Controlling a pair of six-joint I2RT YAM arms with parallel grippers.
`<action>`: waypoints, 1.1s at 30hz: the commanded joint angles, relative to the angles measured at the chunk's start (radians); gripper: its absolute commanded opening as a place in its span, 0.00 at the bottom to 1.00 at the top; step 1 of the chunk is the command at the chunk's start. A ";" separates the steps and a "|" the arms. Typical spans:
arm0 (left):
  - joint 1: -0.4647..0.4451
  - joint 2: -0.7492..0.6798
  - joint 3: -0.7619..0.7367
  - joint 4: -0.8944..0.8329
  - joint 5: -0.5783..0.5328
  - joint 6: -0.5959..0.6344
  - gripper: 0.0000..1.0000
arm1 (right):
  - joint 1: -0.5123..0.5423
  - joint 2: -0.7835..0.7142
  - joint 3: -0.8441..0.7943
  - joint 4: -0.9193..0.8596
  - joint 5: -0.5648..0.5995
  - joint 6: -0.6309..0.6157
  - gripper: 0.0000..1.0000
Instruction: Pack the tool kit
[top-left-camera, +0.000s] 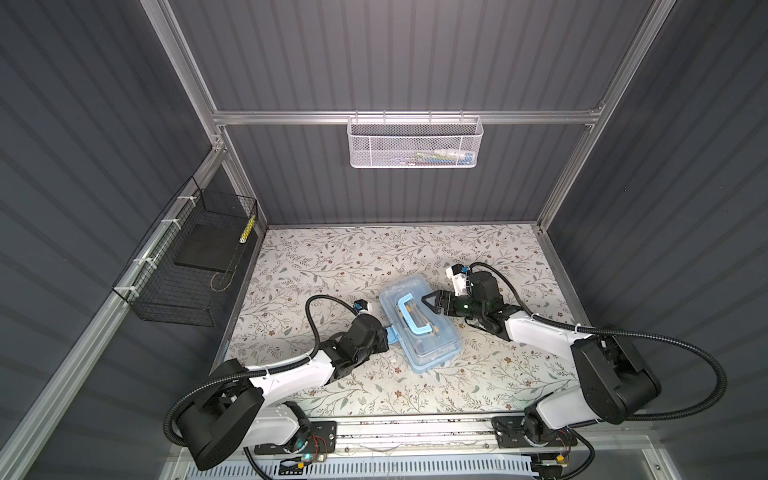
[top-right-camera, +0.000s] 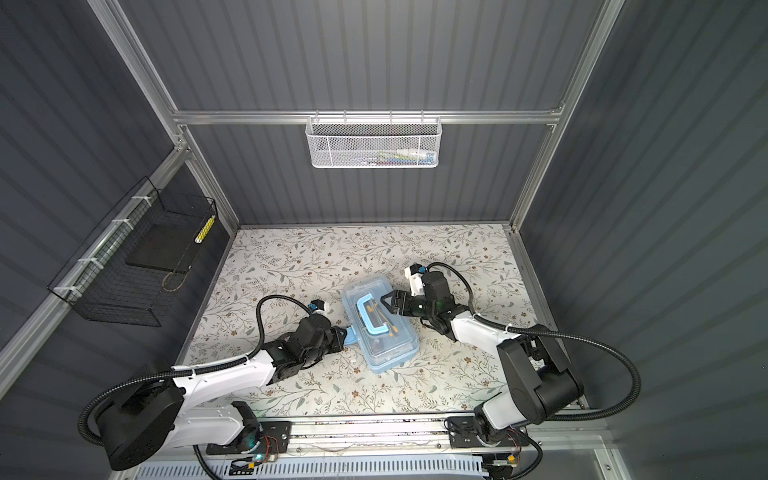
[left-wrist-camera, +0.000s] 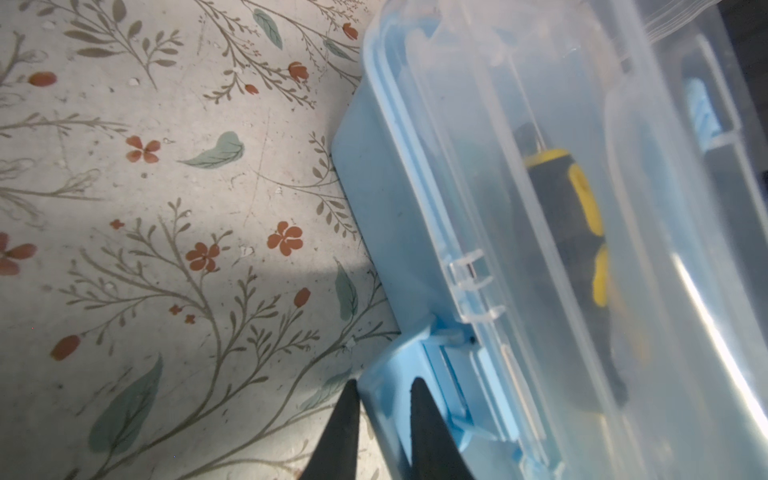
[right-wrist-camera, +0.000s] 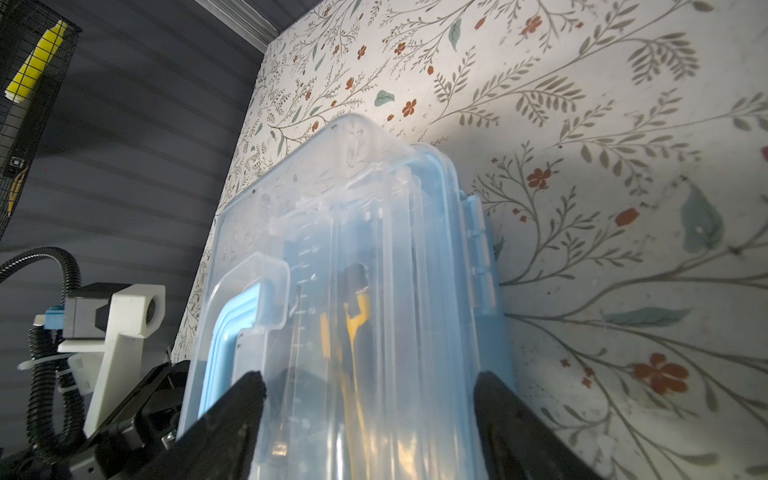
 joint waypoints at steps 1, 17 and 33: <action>-0.006 -0.012 0.032 -0.028 0.003 0.018 0.21 | 0.022 0.007 -0.032 -0.076 -0.028 -0.012 0.80; -0.005 -0.049 0.103 -0.157 0.003 0.032 0.15 | 0.022 0.015 -0.036 -0.070 -0.027 -0.016 0.80; -0.002 -0.022 0.125 -0.235 0.010 0.052 0.41 | 0.023 0.018 -0.040 -0.060 -0.028 -0.015 0.80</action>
